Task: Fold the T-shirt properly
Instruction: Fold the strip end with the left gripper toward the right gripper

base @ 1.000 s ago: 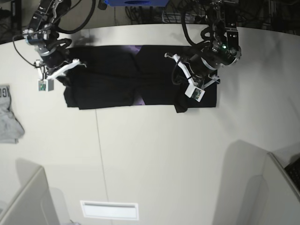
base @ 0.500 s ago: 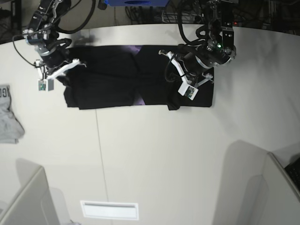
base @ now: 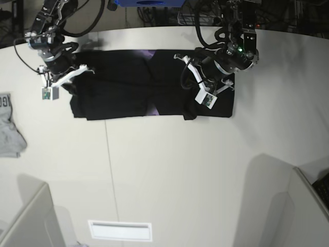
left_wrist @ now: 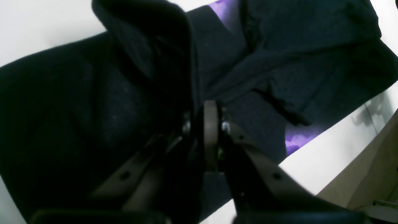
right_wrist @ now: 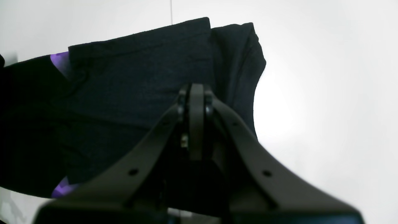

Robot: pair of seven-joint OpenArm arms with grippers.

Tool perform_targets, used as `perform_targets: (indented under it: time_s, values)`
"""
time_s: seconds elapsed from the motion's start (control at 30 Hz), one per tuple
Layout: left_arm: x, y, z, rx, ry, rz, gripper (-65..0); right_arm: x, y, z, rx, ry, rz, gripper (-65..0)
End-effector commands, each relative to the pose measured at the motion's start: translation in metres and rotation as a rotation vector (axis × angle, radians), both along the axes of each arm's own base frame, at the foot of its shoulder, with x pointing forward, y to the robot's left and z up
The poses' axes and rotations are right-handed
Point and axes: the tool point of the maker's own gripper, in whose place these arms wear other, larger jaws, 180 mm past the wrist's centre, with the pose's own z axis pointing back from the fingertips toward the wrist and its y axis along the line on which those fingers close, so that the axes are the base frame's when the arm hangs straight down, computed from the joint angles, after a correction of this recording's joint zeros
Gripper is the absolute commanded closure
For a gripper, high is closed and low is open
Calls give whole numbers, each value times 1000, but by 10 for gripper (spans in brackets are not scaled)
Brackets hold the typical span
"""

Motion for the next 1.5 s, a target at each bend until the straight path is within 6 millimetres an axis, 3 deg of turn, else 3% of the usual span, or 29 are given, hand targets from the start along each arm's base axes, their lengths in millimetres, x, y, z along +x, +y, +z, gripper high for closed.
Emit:
perform_targets:
  time_s: [0.0, 0.23, 0.5, 1.47]
  values:
    - [4, -4, 9, -26, -33, -6, 0, 6, -1, 10, 2, -45, 0, 0]
    - [3, -4, 10, -22, -35, -12, 0, 7, 0, 10, 1, -46, 3, 0]
    - [-9, -22, 7, -26, -19, -84, 0, 6, 0, 10, 2, -44, 1, 0]
    - [-6, -13, 5, 3, -22, -85, 0, 12, 2, 13, 5, -59, 6, 0]
